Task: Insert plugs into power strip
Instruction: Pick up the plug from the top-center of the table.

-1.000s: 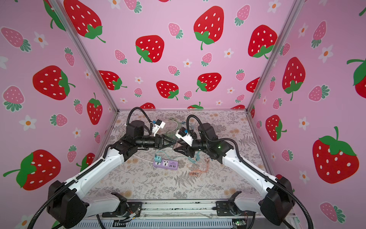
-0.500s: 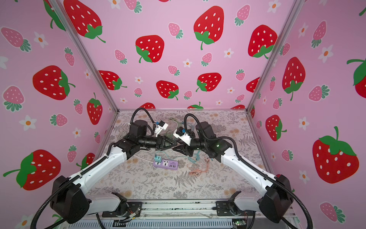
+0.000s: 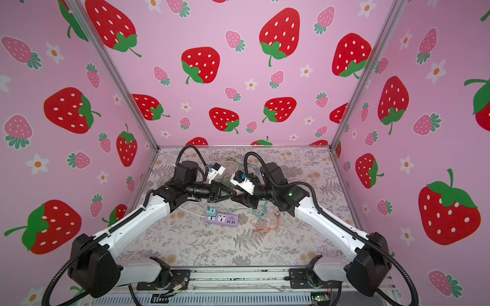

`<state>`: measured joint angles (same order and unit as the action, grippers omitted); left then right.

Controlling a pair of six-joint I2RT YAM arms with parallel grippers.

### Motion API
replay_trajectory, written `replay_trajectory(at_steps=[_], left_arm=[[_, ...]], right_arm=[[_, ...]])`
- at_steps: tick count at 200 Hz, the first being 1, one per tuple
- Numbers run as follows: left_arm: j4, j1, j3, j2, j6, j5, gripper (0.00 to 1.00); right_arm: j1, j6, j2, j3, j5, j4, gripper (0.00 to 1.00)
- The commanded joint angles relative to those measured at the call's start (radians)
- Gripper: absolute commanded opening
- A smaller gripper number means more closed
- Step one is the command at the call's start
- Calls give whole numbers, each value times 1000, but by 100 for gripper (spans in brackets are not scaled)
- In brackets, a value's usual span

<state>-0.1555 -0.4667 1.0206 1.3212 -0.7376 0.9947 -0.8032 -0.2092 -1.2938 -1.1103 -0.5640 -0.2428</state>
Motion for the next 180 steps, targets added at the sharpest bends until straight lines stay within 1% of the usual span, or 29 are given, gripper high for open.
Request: replay_trajectory(at_steps=[1,11,34,37,44,63,89,106,111,127,149,180], left_arm=[[49,-7,52,9,24,25,14],[56,-6,52,13,24,16,12],[82,-4,54,22,10,-8,7],[89,-5,53,23,9,-11,3],[102,-4,54,25,3,-19,1],[134,-3,58,29,-6,-43,0],[214,1,61,30,-35,-78,0],[333,0,43,26,-82,-87,0],[368,0,36,24,-95,-92,0],[445,0,16,17,-119,-116,0],[541,-1,-8,7,-145,-142,0],[673,-1,-38,-6,-188,-164,0]], right_arm=[[-2,19,33,-12,8,-27,58],[-1,40,58,-2,22,-19,63],[-1,123,140,31,78,22,70],[-2,138,152,37,89,30,71],[-2,173,181,52,119,50,73],[1,283,260,98,197,105,76],[1,449,341,181,207,210,75],[1,547,376,252,217,293,73],[0,572,413,269,226,312,73],[0,646,445,316,250,373,70],[1,762,456,381,231,498,66],[0,897,424,454,201,681,64]])
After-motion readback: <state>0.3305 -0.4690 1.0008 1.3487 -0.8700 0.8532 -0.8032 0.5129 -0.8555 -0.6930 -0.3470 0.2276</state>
